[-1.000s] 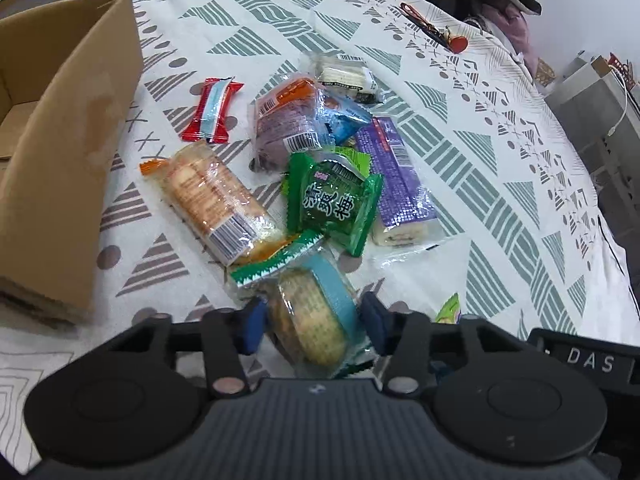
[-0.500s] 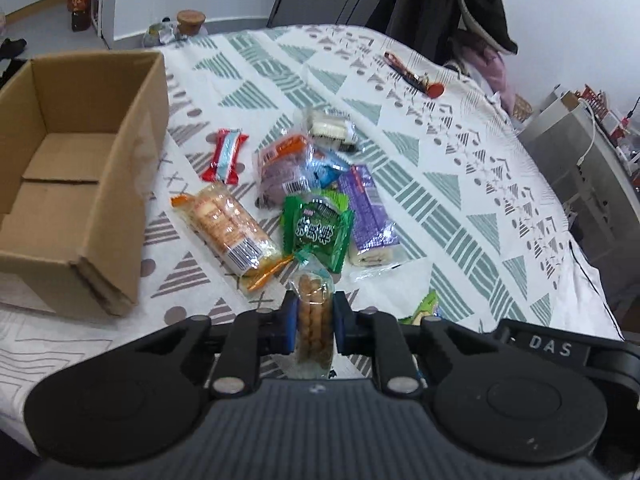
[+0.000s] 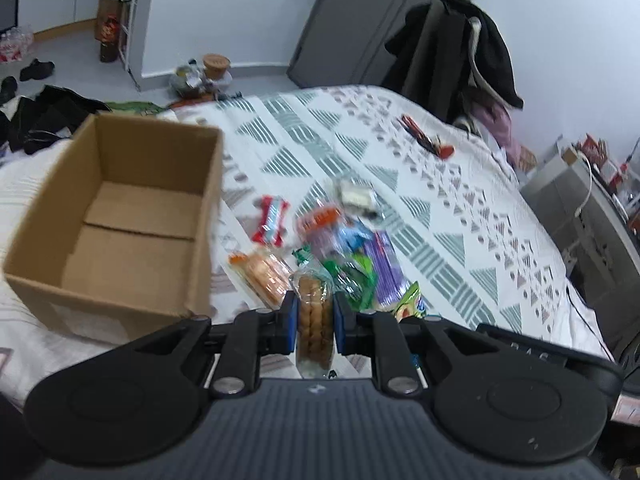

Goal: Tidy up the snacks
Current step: 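Carry both packets over the cardboard box and open both tools to drop them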

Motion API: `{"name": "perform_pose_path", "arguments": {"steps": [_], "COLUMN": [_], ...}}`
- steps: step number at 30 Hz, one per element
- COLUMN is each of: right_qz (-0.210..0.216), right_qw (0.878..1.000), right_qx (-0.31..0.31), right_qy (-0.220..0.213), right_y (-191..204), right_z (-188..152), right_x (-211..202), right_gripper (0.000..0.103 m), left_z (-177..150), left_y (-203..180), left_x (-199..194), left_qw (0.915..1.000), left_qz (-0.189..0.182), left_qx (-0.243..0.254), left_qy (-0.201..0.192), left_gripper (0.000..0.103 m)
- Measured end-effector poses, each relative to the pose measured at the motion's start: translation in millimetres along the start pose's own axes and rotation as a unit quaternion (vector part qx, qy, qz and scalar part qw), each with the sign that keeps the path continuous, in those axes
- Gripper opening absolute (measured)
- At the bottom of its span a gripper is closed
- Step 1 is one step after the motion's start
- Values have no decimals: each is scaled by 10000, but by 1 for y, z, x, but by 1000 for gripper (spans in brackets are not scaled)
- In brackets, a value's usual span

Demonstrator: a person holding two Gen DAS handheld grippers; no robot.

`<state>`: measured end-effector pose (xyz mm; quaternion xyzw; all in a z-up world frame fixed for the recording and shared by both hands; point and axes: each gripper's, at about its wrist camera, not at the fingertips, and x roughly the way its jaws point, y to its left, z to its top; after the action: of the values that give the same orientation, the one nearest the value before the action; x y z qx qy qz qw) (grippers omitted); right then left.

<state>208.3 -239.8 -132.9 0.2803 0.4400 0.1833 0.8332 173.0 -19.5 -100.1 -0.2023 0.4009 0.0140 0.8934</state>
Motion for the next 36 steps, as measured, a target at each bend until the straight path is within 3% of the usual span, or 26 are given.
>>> {"name": "perform_pose_path", "arguments": {"steps": [10, 24, 32, 36], "right_qz": [538, 691, 946, 1129], "right_qw": [9981, 9965, 9931, 9900], "right_qx": [-283, -419, -588, -680], "right_qy": [59, 218, 363, 498], "right_y": [43, 72, 94, 102], "right_z": [2, -6, -14, -17], "right_x": [25, 54, 66, 69], "right_gripper": [31, 31, 31, 39], "left_z": [26, 46, 50, 48], "left_y": [39, 106, 116, 119], "left_x": [-38, -41, -33, -32], "left_qw": [9987, 9942, 9940, 9937], "left_qz": [212, 649, 835, 902], "left_qx": [-182, -690, -661, -649], "left_qy": [-429, -510, -268, -165], "left_gripper": [17, 17, 28, 40]}}
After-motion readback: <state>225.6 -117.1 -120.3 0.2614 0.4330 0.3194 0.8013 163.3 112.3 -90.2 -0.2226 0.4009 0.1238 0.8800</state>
